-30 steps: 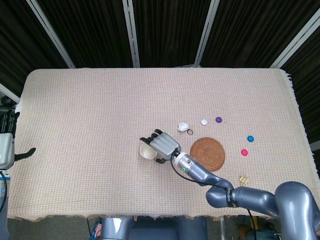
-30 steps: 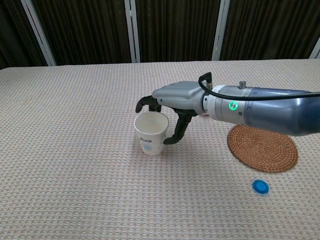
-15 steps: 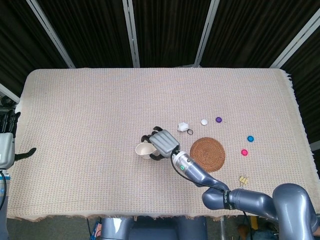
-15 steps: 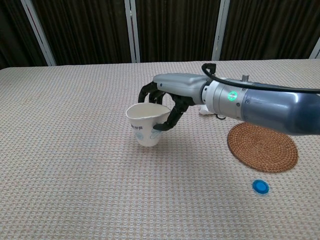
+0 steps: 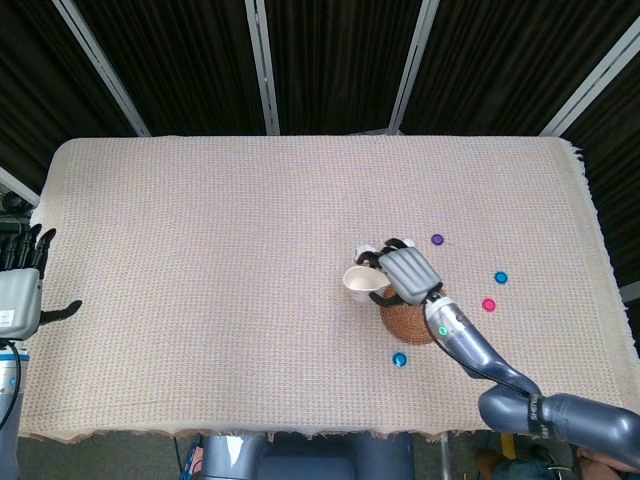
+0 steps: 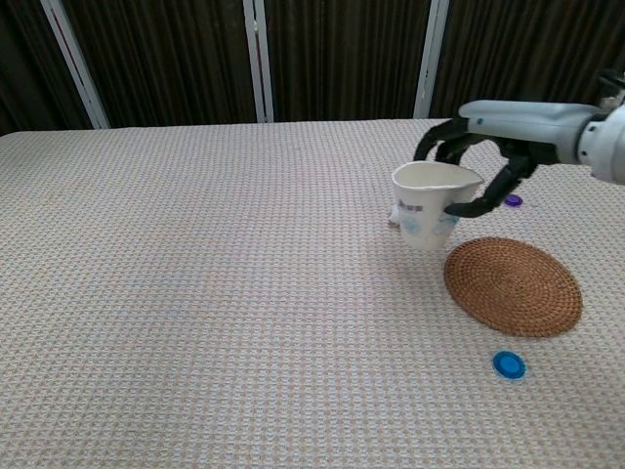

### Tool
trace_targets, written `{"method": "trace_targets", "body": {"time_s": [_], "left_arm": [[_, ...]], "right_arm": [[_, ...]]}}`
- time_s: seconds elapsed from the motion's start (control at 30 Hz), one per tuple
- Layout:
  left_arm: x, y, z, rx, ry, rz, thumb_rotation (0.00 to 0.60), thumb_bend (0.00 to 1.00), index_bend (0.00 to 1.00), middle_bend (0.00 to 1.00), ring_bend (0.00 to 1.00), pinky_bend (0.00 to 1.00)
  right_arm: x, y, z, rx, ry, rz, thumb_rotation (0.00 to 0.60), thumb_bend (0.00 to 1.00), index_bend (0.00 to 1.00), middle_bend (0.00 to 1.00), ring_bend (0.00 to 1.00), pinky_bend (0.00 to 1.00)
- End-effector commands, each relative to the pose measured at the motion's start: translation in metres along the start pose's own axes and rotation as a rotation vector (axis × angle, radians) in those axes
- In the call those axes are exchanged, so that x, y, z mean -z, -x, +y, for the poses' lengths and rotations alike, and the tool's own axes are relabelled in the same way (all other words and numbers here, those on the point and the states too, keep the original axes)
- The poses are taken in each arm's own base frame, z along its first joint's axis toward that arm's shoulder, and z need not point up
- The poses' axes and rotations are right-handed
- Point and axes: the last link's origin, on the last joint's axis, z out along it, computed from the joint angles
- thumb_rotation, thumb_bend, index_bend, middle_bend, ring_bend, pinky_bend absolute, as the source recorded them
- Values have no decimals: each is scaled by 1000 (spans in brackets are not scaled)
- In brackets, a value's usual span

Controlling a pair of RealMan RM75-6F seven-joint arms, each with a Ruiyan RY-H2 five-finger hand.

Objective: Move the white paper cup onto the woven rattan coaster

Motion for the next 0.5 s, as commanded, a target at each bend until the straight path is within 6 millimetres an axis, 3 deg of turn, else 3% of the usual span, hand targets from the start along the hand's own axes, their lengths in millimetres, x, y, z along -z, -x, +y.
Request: {"method": "trace_targets", "body": {"time_s": [0.03,0.23,0.5], "left_arm": [[1,0,2,1,6,-1,600,0,0,0,0,0],[2,1,3,3,14,-6,600,0,0,0,0,0],[3,1,2,4,14,-10,600,0,0,0,0,0]], "right_arm": [[27,8,20,-6,36,-21,600,248,289,435,320,173],[56,19,50,-9,83,-20,600,252,288,435,319,175],[64,28,70,-19,102,-5,600,251,289,435,315,175]]}}
